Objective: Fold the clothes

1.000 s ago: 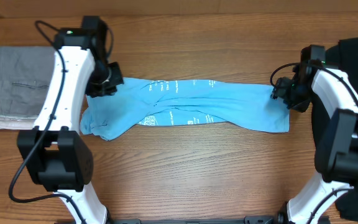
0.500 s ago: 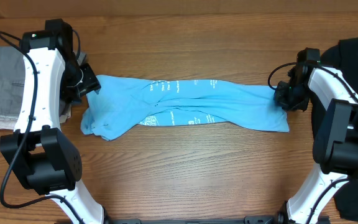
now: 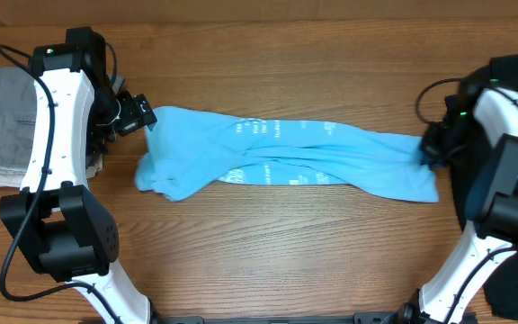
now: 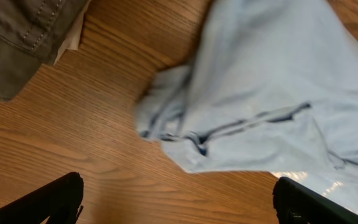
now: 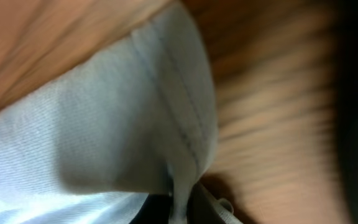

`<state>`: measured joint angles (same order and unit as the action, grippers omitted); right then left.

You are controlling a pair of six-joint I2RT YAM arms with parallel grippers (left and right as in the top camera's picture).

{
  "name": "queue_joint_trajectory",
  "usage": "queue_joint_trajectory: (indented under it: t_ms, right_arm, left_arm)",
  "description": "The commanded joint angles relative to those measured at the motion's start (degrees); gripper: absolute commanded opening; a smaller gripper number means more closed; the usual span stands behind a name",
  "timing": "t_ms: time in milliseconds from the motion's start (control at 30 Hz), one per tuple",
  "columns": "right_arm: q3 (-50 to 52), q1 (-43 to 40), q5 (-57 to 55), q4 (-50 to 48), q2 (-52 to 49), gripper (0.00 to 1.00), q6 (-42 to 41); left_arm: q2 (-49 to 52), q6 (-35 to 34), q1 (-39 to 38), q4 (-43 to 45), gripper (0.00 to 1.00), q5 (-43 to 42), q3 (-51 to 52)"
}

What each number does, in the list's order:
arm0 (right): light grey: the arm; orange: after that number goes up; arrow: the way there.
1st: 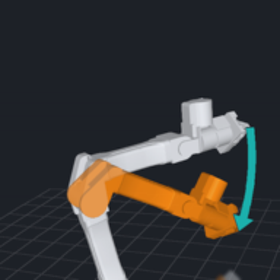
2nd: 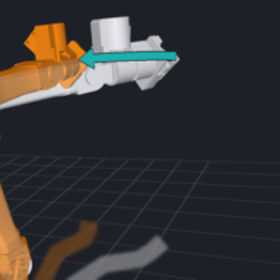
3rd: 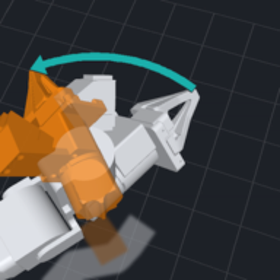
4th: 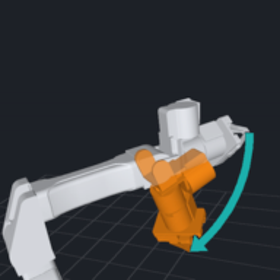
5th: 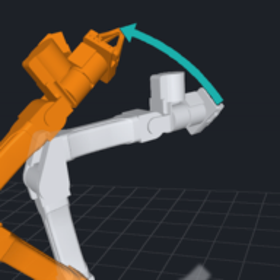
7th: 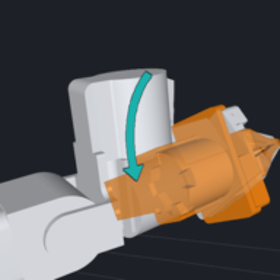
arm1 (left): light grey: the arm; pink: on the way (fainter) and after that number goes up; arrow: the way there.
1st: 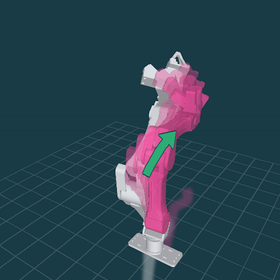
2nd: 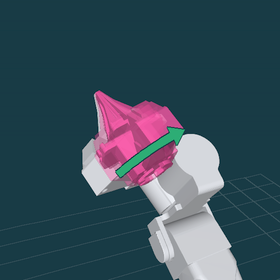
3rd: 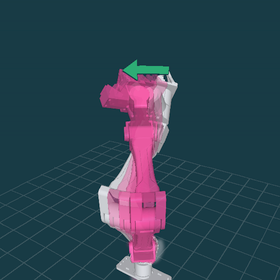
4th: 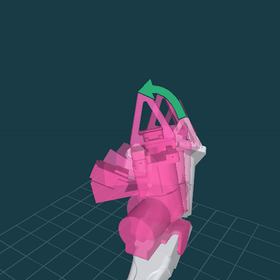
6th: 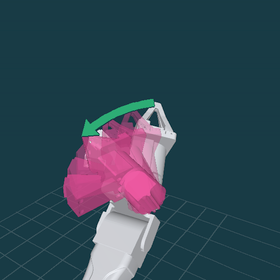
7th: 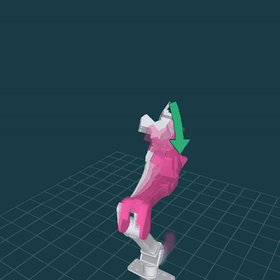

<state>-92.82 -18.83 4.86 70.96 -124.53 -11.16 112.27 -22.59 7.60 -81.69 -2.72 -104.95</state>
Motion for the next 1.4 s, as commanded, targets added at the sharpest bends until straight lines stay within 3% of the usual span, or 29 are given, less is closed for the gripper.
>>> queue_joint_trajectory:
  t_ms: [0,367,700,1067,1367]
  right_arm:
    - [-6.8,-2.6,-1.9,2.4,0.1,0.04,-1.0]
    - [-25.3,-4.6,2.2,20.1,0.7,0.04,-0.8]
    - [-27.4,9.5,8.2,25.0,2.6,0.04,-0.7]
    - [-19.8,29.4,8.1,16.9,2.0,0.04,-5.4]
    - [-8.6,38.2,11.1,-2.8,2.0,0.06,-6.5]
  left_arm:
    - [-1.4,-0.4,-0.1,0.0,1.00,0.2,-1.2]
    - [-1.4,-0.4,-0.1,-0.1,1.00,0.2,-1.2]
    - [-1.4,-0.4,-0.1,0.0,1.00,0.2,-1.2]
    - [-1.4,-0.4,-0.1,0.1,1.00,0.2,-1.2]
    - [-1.4,-0.4,-0.1,0.1,1.00,0.2,-1.2]
